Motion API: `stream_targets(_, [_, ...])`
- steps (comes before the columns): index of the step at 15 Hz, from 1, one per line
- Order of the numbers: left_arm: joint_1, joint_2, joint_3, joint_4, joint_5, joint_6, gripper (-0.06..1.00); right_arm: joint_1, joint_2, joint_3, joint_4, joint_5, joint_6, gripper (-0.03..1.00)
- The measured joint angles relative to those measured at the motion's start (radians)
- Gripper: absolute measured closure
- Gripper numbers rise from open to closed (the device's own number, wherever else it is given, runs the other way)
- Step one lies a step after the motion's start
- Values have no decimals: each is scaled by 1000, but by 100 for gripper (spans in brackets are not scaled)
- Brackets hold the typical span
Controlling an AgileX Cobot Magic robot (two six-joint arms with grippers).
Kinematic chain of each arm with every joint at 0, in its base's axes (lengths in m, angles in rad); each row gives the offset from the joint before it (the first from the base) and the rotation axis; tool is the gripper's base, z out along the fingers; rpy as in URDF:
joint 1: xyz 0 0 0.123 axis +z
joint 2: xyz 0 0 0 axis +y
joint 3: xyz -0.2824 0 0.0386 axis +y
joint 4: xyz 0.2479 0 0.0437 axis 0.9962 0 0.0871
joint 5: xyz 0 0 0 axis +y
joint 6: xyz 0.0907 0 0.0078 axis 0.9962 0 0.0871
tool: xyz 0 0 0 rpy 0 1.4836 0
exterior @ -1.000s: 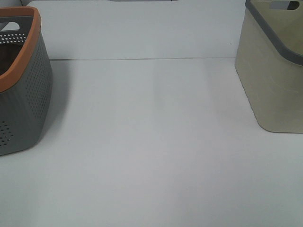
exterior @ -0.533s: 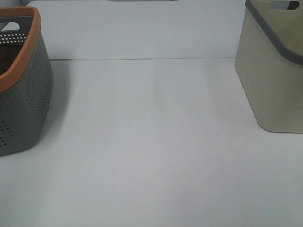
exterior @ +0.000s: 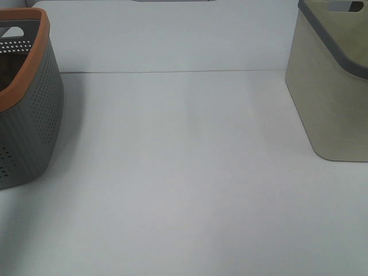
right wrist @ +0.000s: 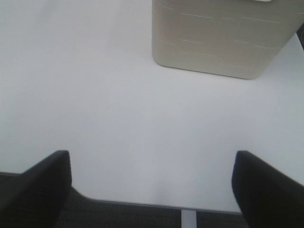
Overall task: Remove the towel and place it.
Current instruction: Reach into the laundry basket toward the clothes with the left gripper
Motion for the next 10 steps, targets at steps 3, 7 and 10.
stream_targets(3, [2, 266, -208, 17, 0, 143, -5, 0, 0, 0, 1, 0, 0, 7])
stream_targets(7, [126, 530, -280, 3, -2, 350, -5, 0, 0, 0, 1, 0, 0, 7])
stream_targets(10, [201, 631, -281, 5, -9, 374, -5, 0, 0, 0, 1, 0, 0, 7])
